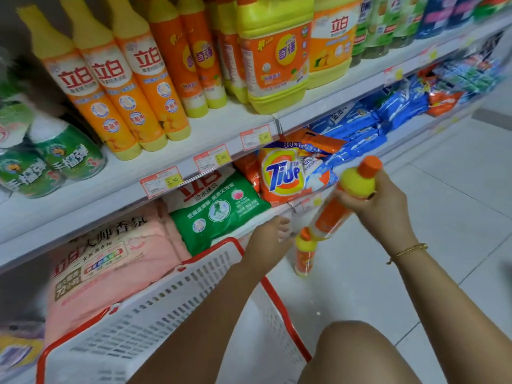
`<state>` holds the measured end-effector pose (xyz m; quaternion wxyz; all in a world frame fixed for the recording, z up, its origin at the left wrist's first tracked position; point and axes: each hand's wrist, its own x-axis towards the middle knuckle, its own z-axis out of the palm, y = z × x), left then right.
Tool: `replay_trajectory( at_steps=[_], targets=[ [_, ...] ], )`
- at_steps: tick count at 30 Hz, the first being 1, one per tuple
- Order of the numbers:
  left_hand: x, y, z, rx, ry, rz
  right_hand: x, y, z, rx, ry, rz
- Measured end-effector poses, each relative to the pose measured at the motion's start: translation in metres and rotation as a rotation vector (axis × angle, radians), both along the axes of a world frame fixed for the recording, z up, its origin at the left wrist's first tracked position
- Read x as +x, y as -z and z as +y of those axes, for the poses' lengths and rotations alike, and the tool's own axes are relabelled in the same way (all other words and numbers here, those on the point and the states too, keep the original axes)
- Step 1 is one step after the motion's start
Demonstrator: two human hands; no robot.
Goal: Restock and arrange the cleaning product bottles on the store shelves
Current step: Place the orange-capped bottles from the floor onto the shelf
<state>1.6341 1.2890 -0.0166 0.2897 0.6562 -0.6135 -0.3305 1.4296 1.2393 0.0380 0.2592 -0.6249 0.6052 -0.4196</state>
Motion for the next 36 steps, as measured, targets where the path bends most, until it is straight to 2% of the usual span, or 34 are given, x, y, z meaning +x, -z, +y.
replay_trajectory(
  at_steps=[3,8,12,16,20,26,28,30,32,34,36],
  targets=[
    [-0.011,0.022,-0.004,0.036,0.161,-0.153,-0.029,0.028,-0.017,0.072,0.126,-0.147],
    [-0.028,0.045,-0.011,0.051,0.353,-0.342,-0.030,0.073,-0.016,0.118,0.096,-0.039],
    [-0.030,0.053,-0.008,0.150,0.335,-0.338,-0.017,0.123,-0.008,0.269,-0.027,0.005],
    [-0.027,0.057,-0.004,0.141,0.351,-0.411,-0.006,0.158,0.003,0.405,-0.069,0.030],
    [-0.027,0.059,-0.006,0.128,0.350,-0.391,0.003,0.161,0.003,0.418,-0.079,0.047],
    [-0.020,0.041,-0.013,0.153,0.306,-0.397,0.013,0.150,-0.002,0.492,-0.125,0.173],
    [-0.005,0.017,-0.018,0.051,0.204,-0.333,0.014,0.142,-0.005,0.525,-0.133,0.208],
    [0.021,-0.023,-0.023,-0.144,0.093,-0.292,0.011,0.130,-0.009,0.555,-0.166,0.264],
    [0.059,-0.071,-0.025,-0.356,-0.032,-0.329,0.007,0.110,-0.014,0.551,-0.216,0.395],
    [0.108,-0.110,-0.025,-0.522,-0.118,-0.399,0.011,0.078,-0.021,0.439,-0.216,0.574],
    [0.155,-0.130,-0.028,-0.520,-0.090,-0.575,0.030,0.035,-0.028,0.188,-0.152,0.559]
  ],
)
